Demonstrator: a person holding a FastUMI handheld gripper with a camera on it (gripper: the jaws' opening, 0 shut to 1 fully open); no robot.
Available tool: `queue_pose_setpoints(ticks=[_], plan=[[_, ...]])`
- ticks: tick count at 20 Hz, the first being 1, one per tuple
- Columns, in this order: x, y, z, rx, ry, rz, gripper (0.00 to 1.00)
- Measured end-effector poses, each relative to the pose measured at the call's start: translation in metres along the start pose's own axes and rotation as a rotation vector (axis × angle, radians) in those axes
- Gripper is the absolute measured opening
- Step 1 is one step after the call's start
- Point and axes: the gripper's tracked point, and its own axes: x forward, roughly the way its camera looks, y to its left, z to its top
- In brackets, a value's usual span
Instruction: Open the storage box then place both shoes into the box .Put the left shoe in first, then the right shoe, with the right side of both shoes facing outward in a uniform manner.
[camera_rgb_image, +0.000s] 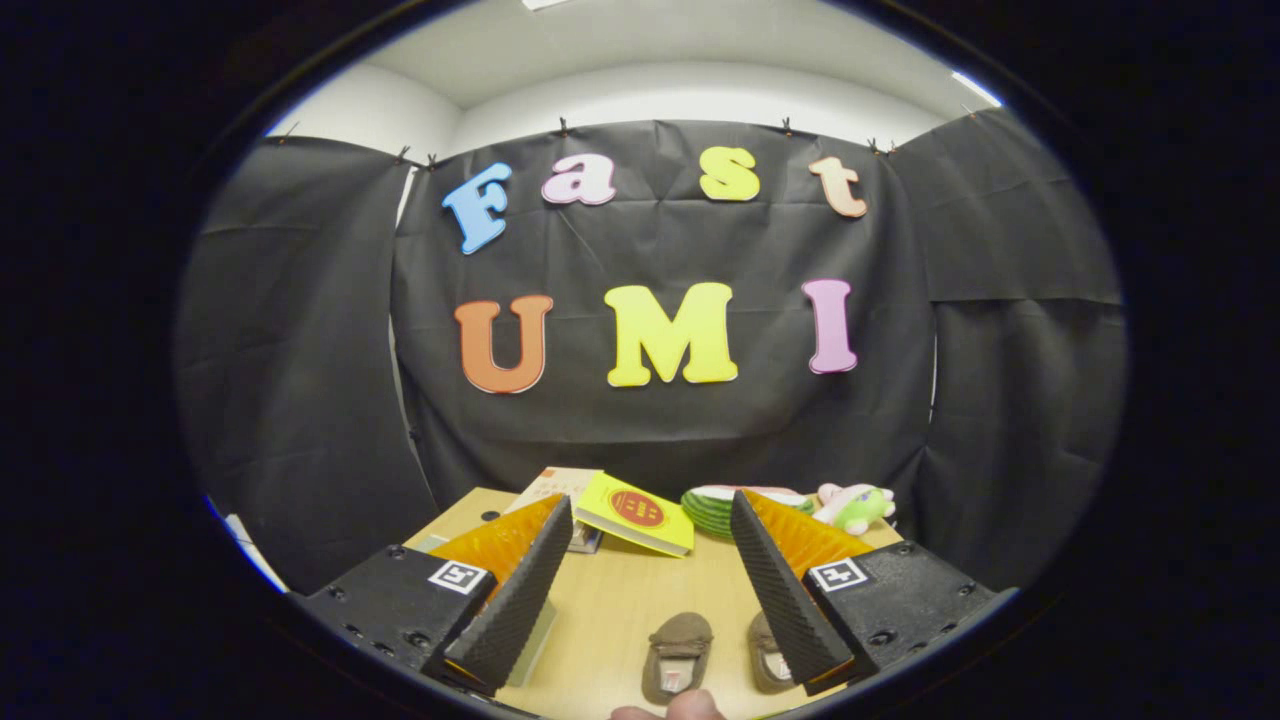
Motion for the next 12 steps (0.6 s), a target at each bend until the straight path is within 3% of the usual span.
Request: queue_pose_setpoints(ticks=[5,12], plan=[[0.002,0.017,-0.008,0.017,0.023,0.059,1.00],[0.009,0.056,-0.044,0.094,0.132,0.205,1.00]])
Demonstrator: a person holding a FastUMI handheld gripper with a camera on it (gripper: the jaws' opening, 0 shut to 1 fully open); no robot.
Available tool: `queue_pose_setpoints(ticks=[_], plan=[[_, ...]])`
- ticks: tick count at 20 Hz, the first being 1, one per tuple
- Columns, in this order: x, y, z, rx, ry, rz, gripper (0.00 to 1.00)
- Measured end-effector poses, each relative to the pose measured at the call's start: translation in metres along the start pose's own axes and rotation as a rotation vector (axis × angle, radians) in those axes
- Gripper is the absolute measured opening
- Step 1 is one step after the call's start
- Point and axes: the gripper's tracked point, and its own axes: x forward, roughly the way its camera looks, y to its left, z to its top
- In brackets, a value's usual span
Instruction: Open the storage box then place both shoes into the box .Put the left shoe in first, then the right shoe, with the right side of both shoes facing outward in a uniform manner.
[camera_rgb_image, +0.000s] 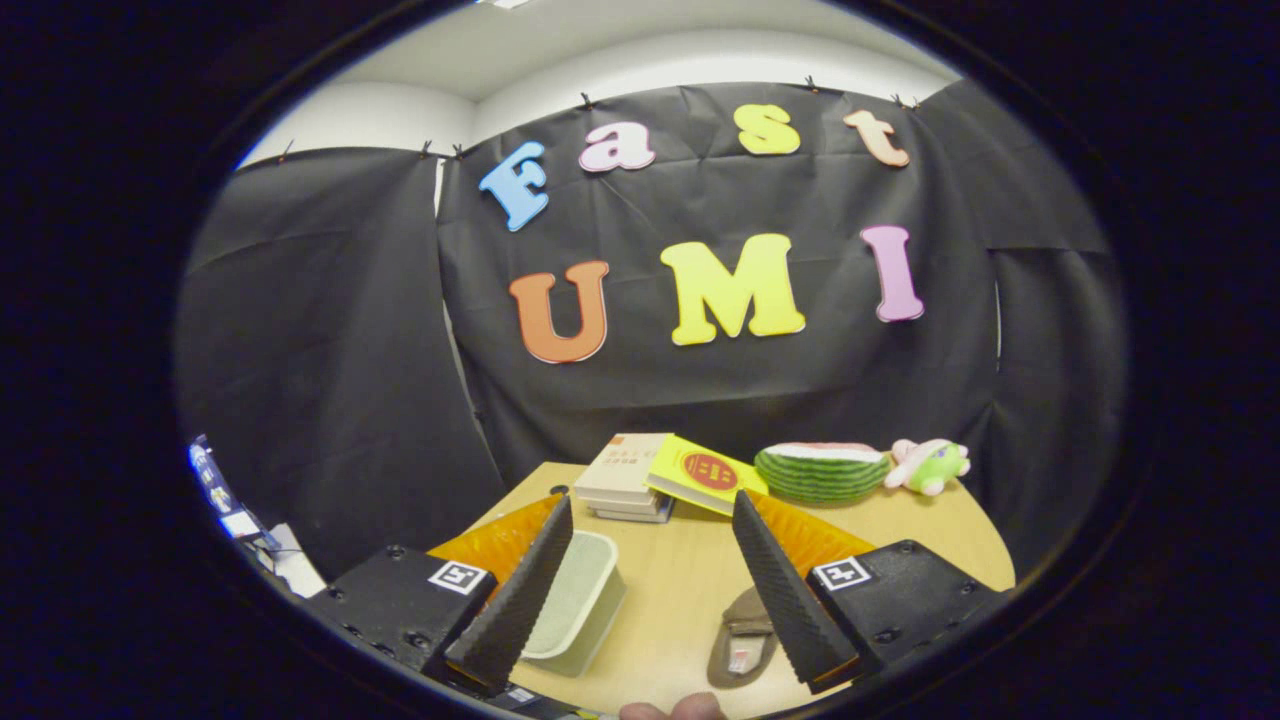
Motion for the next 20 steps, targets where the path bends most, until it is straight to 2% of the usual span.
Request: queue_pose_setpoints(ticks=[6,14,20], plan=[[0.027,0.028,-0.067,0.081,0.159,0.139,1.00],[0.048,0.060,-0.165,0.132,0.390,0.275,1.00],[0.063,0.075,-0.206,0.323,0.514,0.337,0.97]])
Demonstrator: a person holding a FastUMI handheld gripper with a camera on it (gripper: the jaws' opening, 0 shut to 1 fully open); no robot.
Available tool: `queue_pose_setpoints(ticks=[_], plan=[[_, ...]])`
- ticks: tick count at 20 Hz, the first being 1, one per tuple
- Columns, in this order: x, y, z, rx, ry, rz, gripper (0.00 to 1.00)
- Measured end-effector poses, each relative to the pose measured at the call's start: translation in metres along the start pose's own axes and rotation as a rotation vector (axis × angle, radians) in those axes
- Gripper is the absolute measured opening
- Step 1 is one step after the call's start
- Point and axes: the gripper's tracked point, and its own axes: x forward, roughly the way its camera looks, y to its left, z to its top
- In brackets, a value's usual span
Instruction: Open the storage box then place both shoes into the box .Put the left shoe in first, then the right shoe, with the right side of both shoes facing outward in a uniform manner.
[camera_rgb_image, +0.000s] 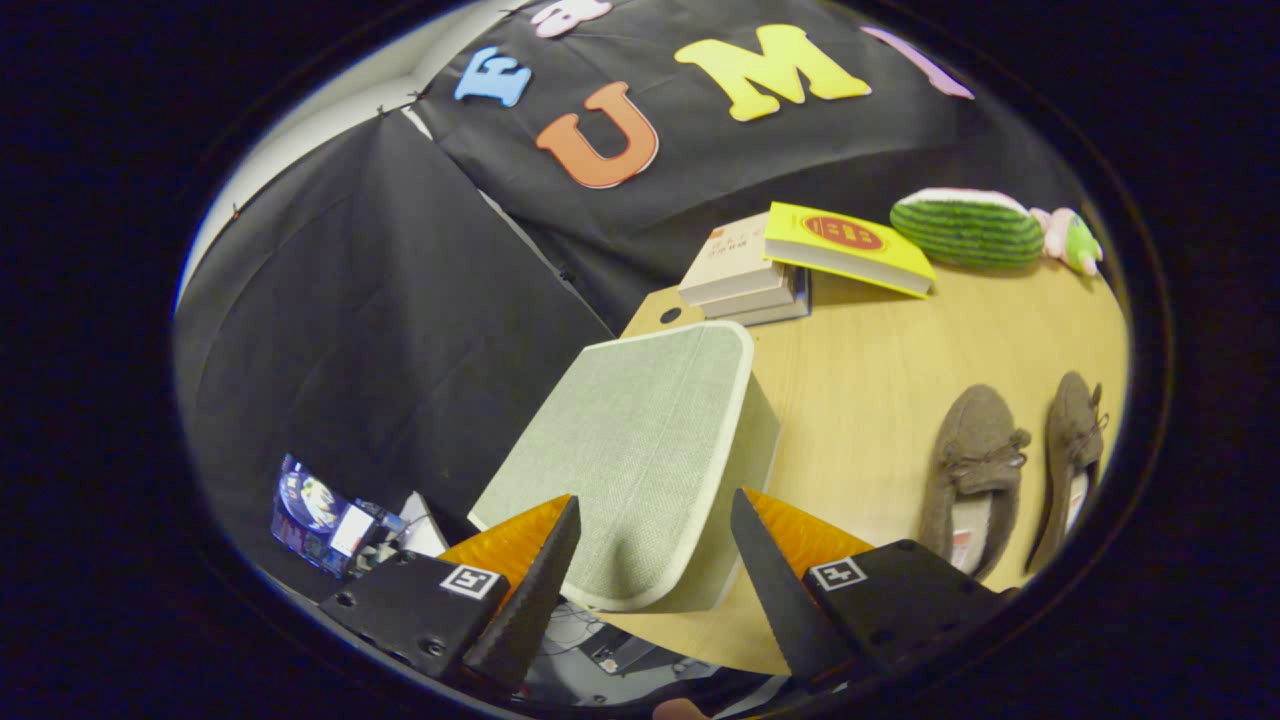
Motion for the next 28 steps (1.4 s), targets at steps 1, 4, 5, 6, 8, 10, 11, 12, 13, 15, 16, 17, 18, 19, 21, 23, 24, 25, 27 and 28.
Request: queue_pose_setpoints(ticks=[1,4,5,6,8,10,11,12,13,15,16,17,18,19,21,23,24,25,27,28], plan=[[0.003,-0.001,-0.004,0.042,0.015,0.014,0.95],[0.014,-0.009,-0.007,0.152,0.052,0.032,0.87],[0.015,-0.008,-0.009,0.181,0.063,0.041,0.84],[0.016,-0.007,-0.010,0.208,0.074,0.057,0.81],[0.017,0.000,-0.016,0.264,0.111,0.108,0.77],[0.020,0.002,-0.019,0.301,0.124,0.125,0.54],[0.019,-0.001,-0.017,0.312,0.114,0.117,0.42],[0.016,0.001,-0.013,0.318,0.111,0.120,0.31],[0.013,0.004,-0.011,0.316,0.104,0.124,0.24],[0.010,0.008,-0.006,0.312,0.095,0.122,0.13],[0.010,0.013,-0.003,0.319,0.105,0.129,0.06],[0.004,0.020,0.000,0.325,0.105,0.141,0.06],[0.001,0.026,0.008,0.326,0.092,0.144,0.06],[-0.002,0.032,0.013,0.320,0.091,0.152,0.06],[-0.009,0.053,0.028,0.302,0.078,0.178,0.06],[-0.015,0.082,0.043,0.268,0.065,0.213,0.06],[-0.016,0.097,0.050,0.249,0.059,0.232,0.06],[-0.019,0.112,0.055,0.235,0.053,0.246,0.06],[-0.018,0.142,0.060,0.212,0.048,0.278,0.06],[-0.015,0.156,0.063,0.199,0.048,0.286,0.06]])
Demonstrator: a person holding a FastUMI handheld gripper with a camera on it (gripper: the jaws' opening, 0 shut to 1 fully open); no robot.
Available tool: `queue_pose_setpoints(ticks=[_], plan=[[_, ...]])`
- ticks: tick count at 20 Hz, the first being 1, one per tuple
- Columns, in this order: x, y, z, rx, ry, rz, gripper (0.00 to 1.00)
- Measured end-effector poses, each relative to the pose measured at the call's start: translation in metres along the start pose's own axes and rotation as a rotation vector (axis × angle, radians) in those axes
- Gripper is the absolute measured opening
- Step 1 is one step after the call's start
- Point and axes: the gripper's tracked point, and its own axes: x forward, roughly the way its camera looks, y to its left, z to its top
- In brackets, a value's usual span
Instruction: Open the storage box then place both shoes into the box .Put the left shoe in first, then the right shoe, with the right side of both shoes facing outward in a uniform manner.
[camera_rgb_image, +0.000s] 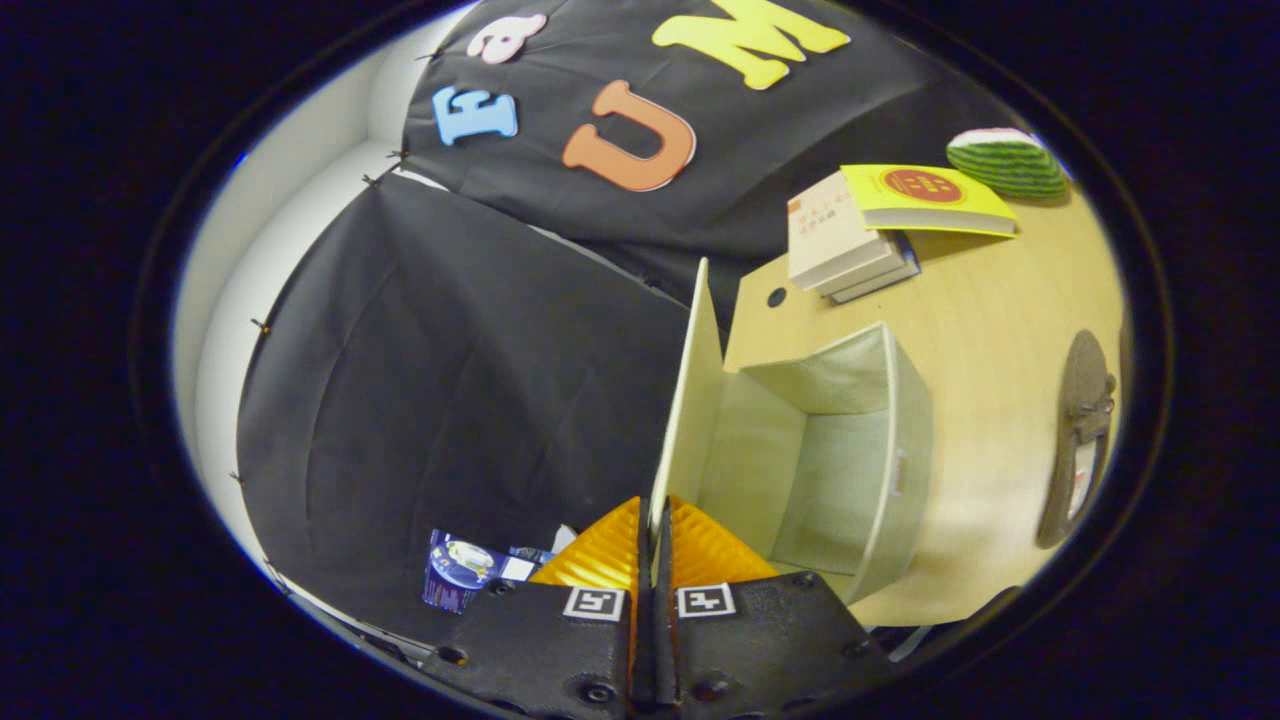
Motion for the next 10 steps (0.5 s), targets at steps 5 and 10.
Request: queue_pose_setpoints(ticks=[5,10], plan=[[0.039,0.041,-0.011,-0.081,0.019,0.008,0.06],[0.072,0.074,-0.024,-0.155,0.022,0.002,0.12]])
